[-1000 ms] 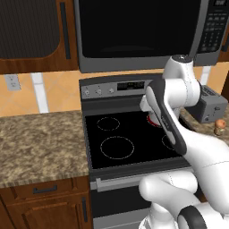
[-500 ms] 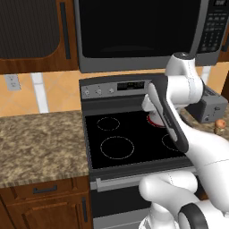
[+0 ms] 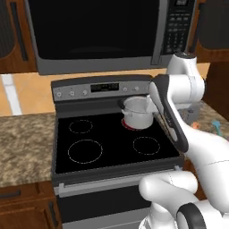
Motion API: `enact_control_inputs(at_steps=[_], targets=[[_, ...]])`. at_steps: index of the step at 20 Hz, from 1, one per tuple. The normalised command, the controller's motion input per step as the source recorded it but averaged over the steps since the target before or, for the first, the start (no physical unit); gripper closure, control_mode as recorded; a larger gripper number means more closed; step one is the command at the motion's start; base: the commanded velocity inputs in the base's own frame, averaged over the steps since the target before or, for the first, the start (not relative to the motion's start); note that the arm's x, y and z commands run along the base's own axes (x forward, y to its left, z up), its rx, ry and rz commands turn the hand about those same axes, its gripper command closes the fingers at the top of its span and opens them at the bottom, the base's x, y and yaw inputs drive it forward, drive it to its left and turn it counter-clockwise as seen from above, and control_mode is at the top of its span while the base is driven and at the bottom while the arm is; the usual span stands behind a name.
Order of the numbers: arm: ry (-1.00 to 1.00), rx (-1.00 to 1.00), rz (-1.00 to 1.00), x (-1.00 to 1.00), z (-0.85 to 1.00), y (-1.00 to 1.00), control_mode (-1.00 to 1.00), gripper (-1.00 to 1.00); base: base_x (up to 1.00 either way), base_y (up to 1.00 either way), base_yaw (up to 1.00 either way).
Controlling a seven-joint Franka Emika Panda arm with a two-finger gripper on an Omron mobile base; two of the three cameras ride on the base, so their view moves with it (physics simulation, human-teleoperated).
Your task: Put the onion and mushroom in the pot. Retrieve the spatula and lightly stir the vegetables in the pot.
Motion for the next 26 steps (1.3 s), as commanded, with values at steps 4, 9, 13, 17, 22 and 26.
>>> enact_control_inputs(at_steps=[4,9,13,17,22,26], targets=[[0.0,0.0,0.0,0.0,0.0,0.0,1.0,-1.0,0.04,-0.86,0.0],[0.0,0.0,0.0,0.0,0.0,0.0,1.0,-1.0,0.05,-0.59,0.0],[0.0,0.0,0.0,0.0,0.0,0.0,1.0,-1.0,0.32,0.03,0.0],[0.0,0.0,0.0,0.0,0.0,0.0,1.0,-1.0,0.09,0.23,0.0],[0.0,0.0,0.0,0.0,0.0,0.0,1.0,-1.0,0.36,0.31,0.0],[0.0,0.0,0.0,0.0,0.0,0.0,1.0,-1.0,0.26,0.53,0.0]])
